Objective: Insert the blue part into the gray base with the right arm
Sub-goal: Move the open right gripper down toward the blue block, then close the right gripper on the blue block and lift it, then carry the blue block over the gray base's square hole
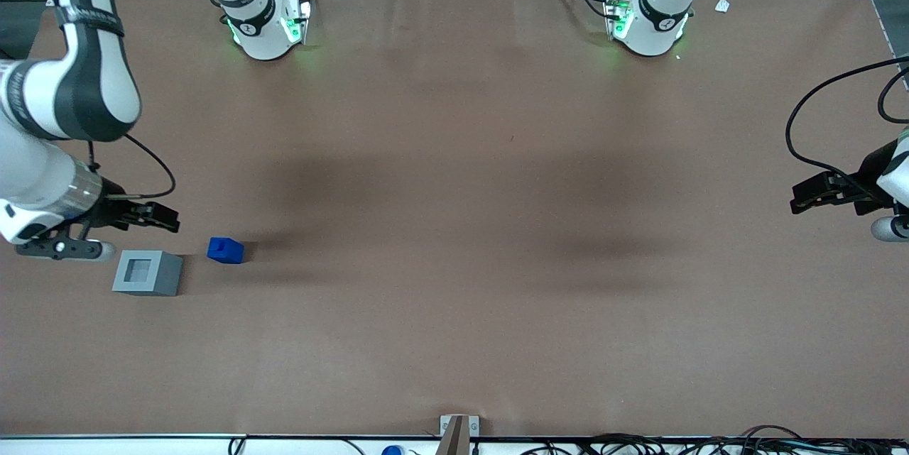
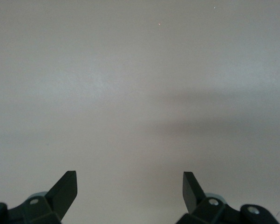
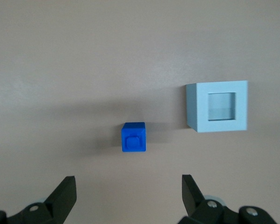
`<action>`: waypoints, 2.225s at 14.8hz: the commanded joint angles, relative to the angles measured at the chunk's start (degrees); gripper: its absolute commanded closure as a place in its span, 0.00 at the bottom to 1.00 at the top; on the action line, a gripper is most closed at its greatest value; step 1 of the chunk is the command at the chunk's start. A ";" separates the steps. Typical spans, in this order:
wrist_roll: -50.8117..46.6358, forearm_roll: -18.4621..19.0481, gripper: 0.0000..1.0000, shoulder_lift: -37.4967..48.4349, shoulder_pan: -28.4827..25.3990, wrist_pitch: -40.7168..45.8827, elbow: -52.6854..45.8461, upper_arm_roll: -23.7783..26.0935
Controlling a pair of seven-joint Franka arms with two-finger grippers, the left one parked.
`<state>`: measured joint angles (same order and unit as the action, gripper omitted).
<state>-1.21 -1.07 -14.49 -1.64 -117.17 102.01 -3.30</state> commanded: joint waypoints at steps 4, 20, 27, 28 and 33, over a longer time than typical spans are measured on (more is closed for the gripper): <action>0.42 -0.25 0.06 -5.71 -0.47 -10.96 5.22 0.23; 0.68 0.37 0.18 -15.39 -1.00 -18.09 6.01 0.23; 0.60 0.37 0.47 -16.62 -0.82 -20.56 7.33 0.23; 0.60 0.37 0.60 -16.62 -0.74 -20.29 7.24 0.23; 0.51 0.37 0.92 -15.48 0.66 -15.65 4.36 0.05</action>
<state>-0.99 -1.03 -31.79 -2.51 -135.85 107.48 -3.47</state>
